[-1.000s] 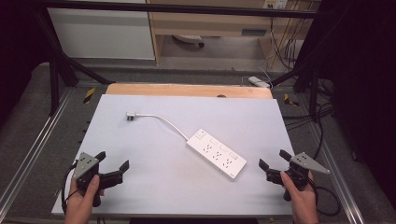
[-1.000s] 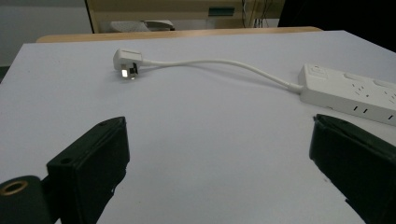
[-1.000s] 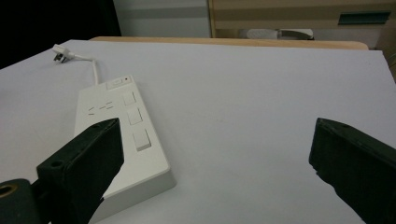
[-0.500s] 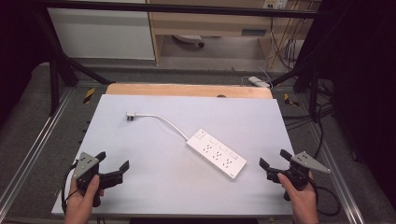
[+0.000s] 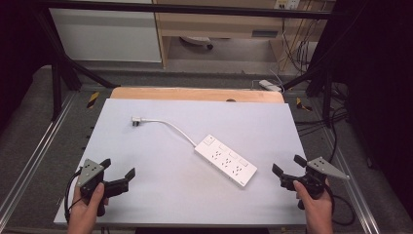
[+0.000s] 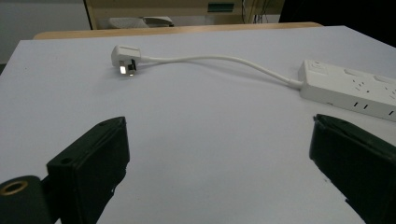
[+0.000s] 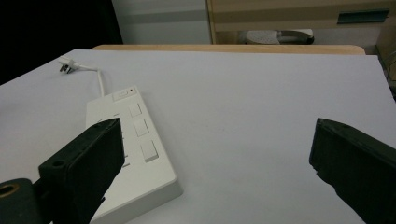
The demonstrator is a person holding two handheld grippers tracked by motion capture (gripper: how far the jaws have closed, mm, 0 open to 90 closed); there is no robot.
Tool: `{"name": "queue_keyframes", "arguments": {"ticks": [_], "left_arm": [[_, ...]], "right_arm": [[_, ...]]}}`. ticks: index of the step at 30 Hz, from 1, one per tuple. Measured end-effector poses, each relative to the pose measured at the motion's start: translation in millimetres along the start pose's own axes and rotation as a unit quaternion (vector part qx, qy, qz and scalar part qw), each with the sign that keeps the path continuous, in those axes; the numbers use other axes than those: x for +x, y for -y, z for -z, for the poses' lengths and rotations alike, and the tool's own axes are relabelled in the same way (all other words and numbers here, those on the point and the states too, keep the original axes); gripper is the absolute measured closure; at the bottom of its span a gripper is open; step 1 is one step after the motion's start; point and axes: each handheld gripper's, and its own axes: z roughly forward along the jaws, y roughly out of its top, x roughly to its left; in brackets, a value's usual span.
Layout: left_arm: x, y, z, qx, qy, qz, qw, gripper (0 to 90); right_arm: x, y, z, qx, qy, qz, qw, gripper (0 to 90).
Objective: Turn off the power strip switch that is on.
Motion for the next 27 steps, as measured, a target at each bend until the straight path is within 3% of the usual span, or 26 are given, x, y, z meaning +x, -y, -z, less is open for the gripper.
{"name": "queue_keyframes", "arguments": {"ticks": [11, 16, 27], "left_arm": [[-1.2, 0.6, -1.2, 0.002, 0.002, 0.0, 1.0, 5.0], [-1.5, 0.8, -1.3, 0.004, 0.002, -0.002, 1.0, 5.0], [-1.8, 1.1, -1.8, 0.007, 0.004, -0.004, 1.0, 5.0]], "right_arm": [[10.6, -11.6, -2.1, -0.008, 0.007, 0.006, 0.9999, 3.7], [16.9, -17.3, -3.3, -0.008, 0.0, 0.008, 0.9999, 5.5], [23.8, -24.3, -5.1, -0.002, -0.014, 0.015, 0.9998, 20.7]]}}
